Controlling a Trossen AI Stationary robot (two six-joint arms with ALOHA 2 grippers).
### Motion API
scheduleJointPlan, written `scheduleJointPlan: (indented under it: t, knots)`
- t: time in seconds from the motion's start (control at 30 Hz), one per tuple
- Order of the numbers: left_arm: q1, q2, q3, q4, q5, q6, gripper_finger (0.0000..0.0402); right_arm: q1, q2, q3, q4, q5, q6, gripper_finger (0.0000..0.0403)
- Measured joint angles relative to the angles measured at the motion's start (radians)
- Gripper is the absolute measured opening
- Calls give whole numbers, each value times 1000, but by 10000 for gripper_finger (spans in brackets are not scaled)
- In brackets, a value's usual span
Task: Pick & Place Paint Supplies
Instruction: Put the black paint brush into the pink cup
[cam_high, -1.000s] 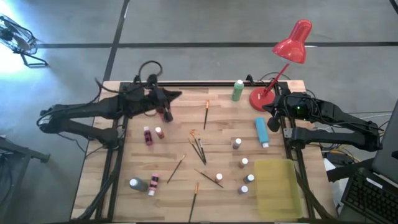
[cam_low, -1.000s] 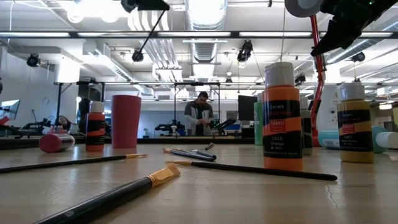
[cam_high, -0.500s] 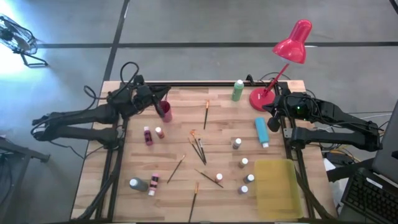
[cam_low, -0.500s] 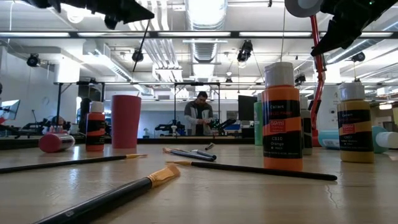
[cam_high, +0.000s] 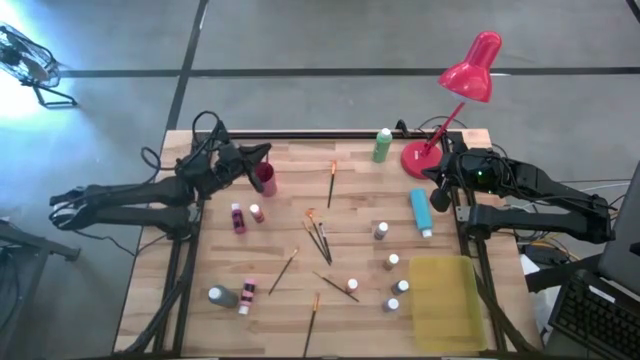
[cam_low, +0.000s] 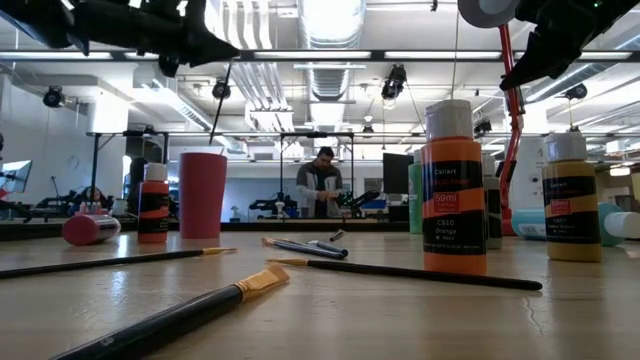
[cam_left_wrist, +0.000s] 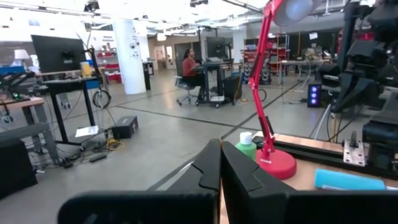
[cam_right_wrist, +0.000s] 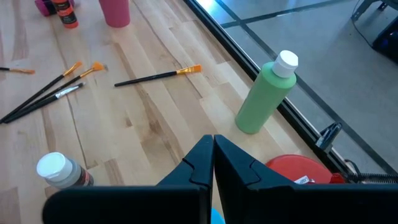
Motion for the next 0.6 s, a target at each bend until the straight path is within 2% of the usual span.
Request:
scheduleJointPlan:
  t: [0.6]
  knots:
    - [47, 0, -25, 9, 1, -6, 1, 0, 0, 0, 0, 0, 1, 8]
